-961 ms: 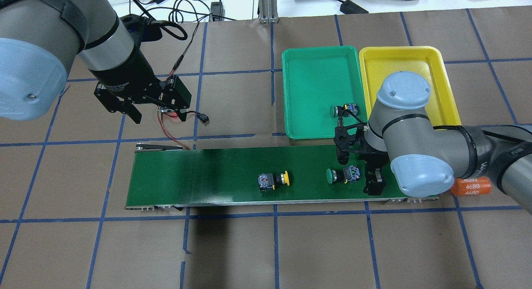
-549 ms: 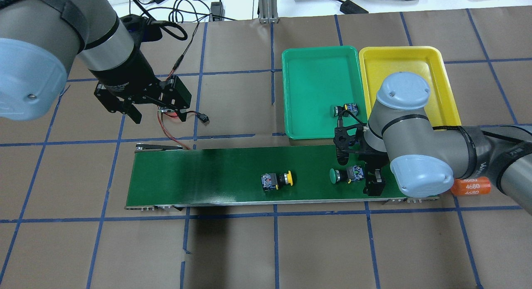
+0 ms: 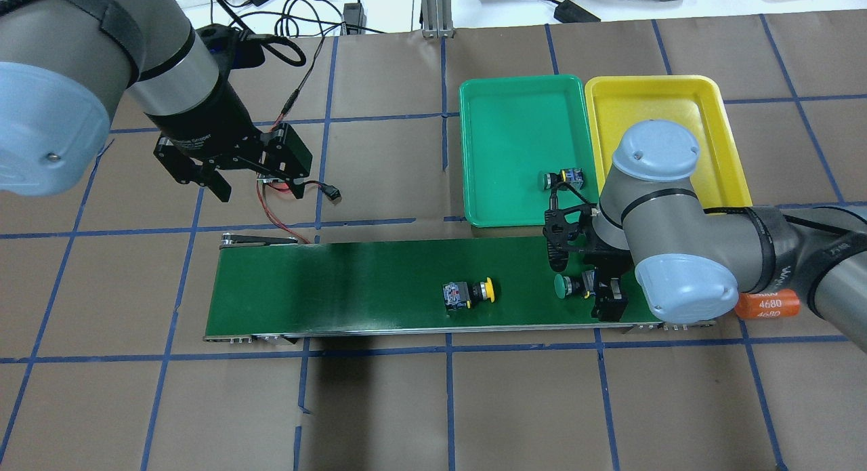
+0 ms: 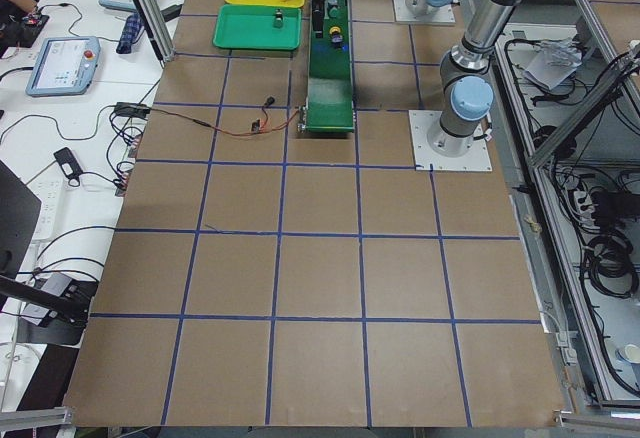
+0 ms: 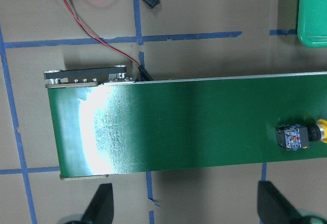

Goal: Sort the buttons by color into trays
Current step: 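Lower the right gripper and grasp the next green-capped button, then carry the green-capped button into the green tray and release it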

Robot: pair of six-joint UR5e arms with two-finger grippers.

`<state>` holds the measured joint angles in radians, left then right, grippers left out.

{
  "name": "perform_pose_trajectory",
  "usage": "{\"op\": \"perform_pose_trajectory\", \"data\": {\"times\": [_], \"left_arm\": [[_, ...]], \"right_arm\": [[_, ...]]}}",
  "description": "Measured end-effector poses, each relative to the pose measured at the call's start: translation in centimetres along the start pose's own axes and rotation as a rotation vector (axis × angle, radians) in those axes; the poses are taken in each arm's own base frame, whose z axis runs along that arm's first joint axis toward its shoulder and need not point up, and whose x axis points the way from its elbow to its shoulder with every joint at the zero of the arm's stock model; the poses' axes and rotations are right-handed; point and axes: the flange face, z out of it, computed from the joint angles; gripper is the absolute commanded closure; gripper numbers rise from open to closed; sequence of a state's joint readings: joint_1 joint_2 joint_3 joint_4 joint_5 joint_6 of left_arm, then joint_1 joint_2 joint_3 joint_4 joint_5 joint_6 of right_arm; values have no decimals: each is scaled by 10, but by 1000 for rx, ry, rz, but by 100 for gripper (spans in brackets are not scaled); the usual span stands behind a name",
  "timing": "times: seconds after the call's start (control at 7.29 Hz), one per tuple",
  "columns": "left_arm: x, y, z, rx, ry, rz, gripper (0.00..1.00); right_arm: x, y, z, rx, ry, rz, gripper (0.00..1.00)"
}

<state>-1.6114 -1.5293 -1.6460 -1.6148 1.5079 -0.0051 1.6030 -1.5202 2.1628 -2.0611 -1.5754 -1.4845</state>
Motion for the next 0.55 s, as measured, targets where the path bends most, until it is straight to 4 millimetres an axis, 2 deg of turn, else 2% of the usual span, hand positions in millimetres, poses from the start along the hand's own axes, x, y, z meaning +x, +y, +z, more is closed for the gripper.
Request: {"op": "perform_pose_trajectory", "data": {"times": [0.14, 0.27, 0.41, 0.55], "left_arm": [[0, 0, 0, 0, 0, 1, 0], [0, 0, 0, 0, 0, 1, 0], [0, -1, 0, 0, 0, 0, 0], [0, -1, 1, 0, 0, 0, 0]], "right_arm": [[1, 0, -1, 0, 7, -4, 100], [3, 0, -4, 0, 18, -5, 100], [9, -1, -16, 0, 45, -3, 100], [24, -2, -37, 3, 84, 1, 100]]}}
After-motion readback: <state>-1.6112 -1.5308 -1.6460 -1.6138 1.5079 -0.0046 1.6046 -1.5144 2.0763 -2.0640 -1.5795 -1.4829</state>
